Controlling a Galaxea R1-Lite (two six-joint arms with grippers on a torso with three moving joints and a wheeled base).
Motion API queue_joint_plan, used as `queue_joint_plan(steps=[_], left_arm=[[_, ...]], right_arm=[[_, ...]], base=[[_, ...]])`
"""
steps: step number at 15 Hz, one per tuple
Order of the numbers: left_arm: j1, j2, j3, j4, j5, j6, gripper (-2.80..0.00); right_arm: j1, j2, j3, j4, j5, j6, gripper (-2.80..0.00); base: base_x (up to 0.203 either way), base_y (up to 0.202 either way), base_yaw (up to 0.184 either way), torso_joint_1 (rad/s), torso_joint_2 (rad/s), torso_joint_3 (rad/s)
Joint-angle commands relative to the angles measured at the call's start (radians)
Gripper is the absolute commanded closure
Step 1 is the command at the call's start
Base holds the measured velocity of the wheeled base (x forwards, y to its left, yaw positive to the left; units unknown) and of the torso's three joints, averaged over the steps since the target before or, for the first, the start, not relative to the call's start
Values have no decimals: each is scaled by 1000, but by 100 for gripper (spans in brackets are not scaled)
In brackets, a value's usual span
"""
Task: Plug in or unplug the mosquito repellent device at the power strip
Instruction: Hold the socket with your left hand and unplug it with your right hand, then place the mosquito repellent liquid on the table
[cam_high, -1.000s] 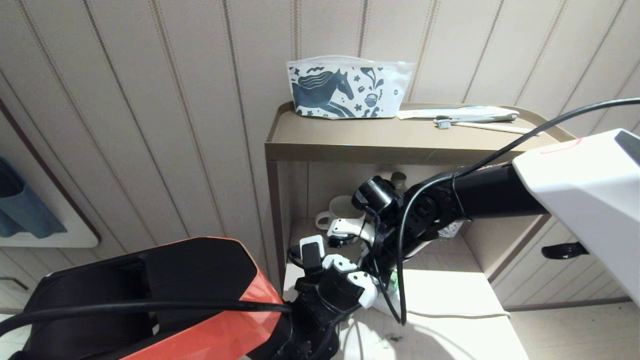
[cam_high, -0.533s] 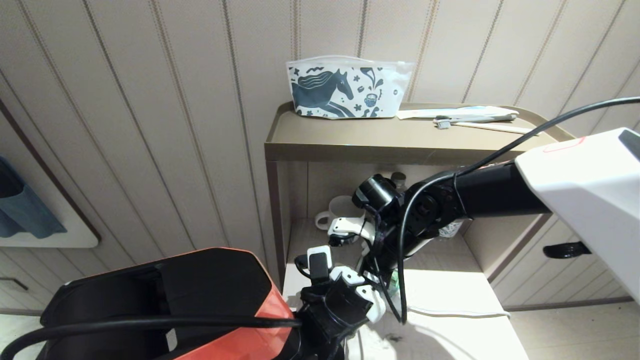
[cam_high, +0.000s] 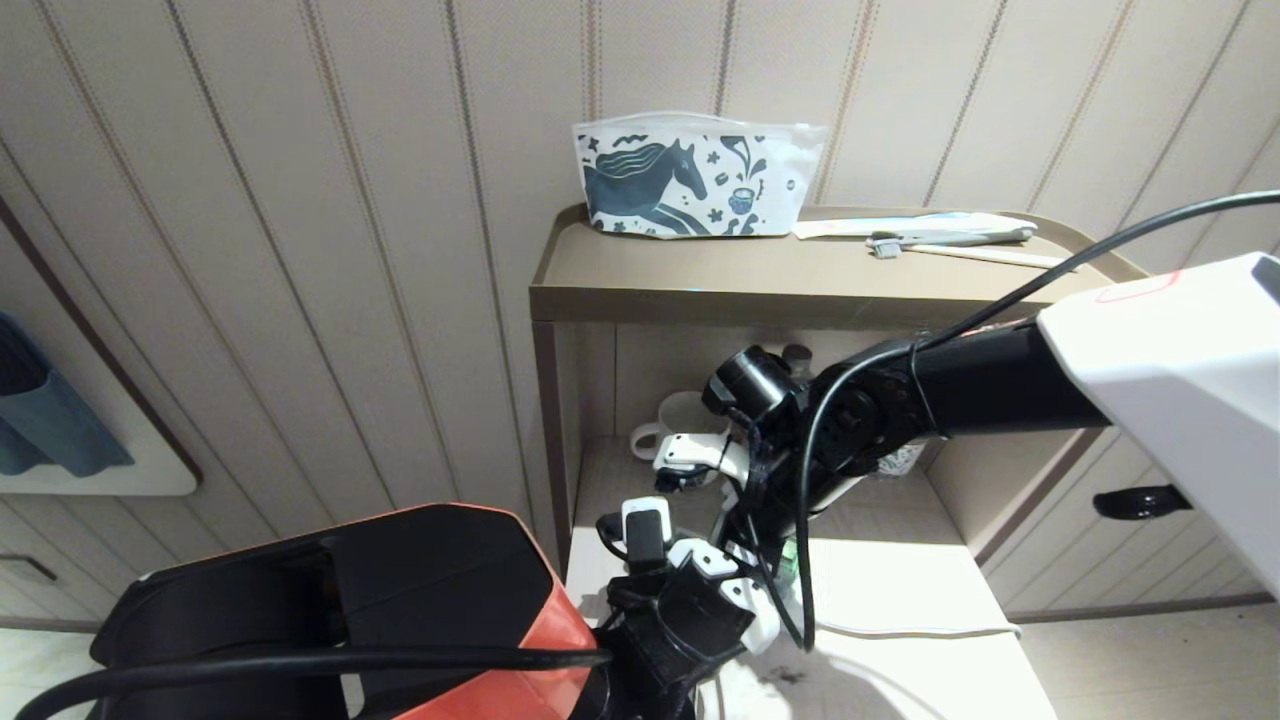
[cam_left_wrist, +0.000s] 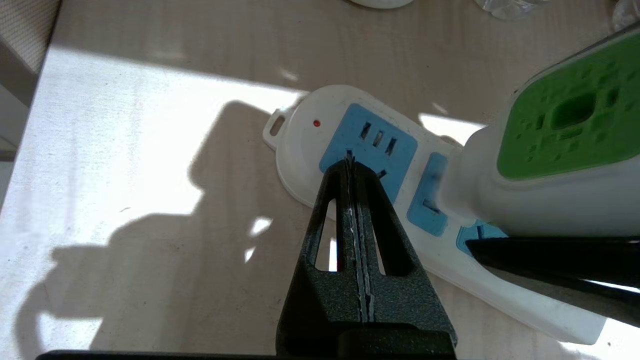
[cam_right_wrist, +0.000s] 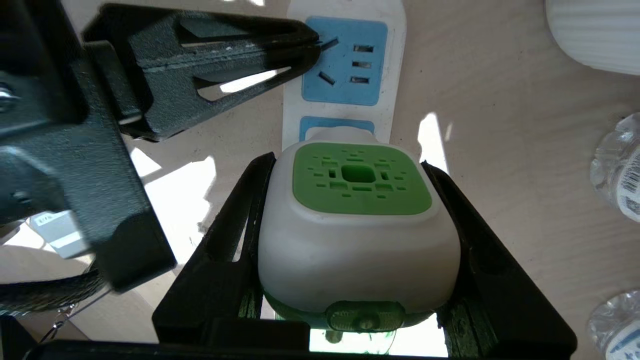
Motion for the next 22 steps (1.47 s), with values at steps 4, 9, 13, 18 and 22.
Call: queue_joint_plan(steps=[4,9,13,18,22], left_arm=[[1,-29,15,-5,13,-1,0],[4,-136,65,-4,18,23,0],[14,-196,129,-11,18,60,0],[98,-274,243,-14,15,90,0],[193,-371,335,-24,11,155,0]], right_arm=[[-7,-29,-3,1,-8,-4,0],[-15,-93,12,4,-10,-4,0],[-36,-135,27,6,-11,-4,0],[-59,-171,61,5,-11,-4,0],[-73,-228,114,1,-10,-4,0]], base=[[0,0,0,0,0,0],[0,0,0,0,0,0],[0,0,0,0,0,0],[0,0,0,0,0,0],[0,0,0,0,0,0]])
